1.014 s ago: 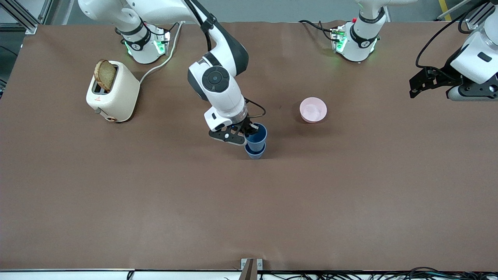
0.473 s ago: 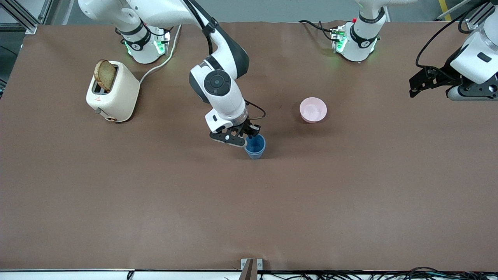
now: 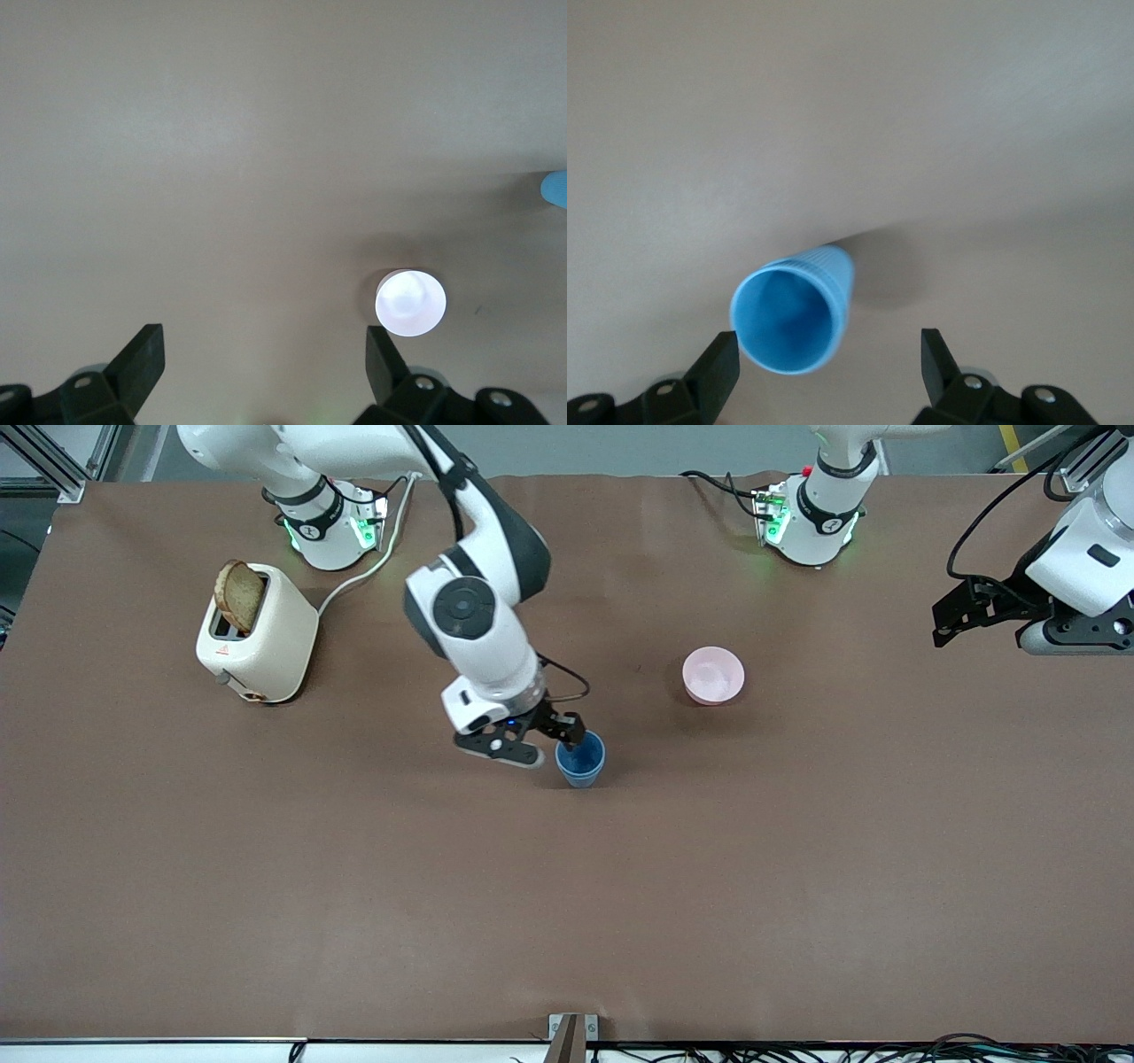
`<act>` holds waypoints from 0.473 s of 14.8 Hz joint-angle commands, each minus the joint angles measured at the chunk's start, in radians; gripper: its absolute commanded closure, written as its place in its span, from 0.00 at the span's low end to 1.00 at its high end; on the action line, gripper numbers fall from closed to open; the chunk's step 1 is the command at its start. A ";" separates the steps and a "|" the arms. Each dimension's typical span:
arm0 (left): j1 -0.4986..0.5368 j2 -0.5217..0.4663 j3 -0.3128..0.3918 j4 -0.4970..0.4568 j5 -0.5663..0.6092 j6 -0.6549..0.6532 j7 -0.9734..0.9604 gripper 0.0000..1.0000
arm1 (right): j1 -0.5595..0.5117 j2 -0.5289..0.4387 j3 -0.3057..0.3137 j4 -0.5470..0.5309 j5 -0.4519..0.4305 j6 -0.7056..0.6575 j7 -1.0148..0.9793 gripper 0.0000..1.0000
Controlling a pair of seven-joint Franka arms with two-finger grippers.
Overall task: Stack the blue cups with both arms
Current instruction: 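Open the right gripper and lift it off the stacked cups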
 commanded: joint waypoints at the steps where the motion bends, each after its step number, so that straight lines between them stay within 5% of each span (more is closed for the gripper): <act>1: 0.007 0.003 -0.002 0.011 0.000 0.002 0.016 0.00 | -0.115 -0.154 0.004 -0.085 -0.056 -0.079 -0.131 0.08; 7: 0.004 0.018 -0.006 0.032 -0.001 0.002 0.016 0.00 | -0.343 -0.375 0.002 -0.307 -0.141 -0.076 -0.396 0.03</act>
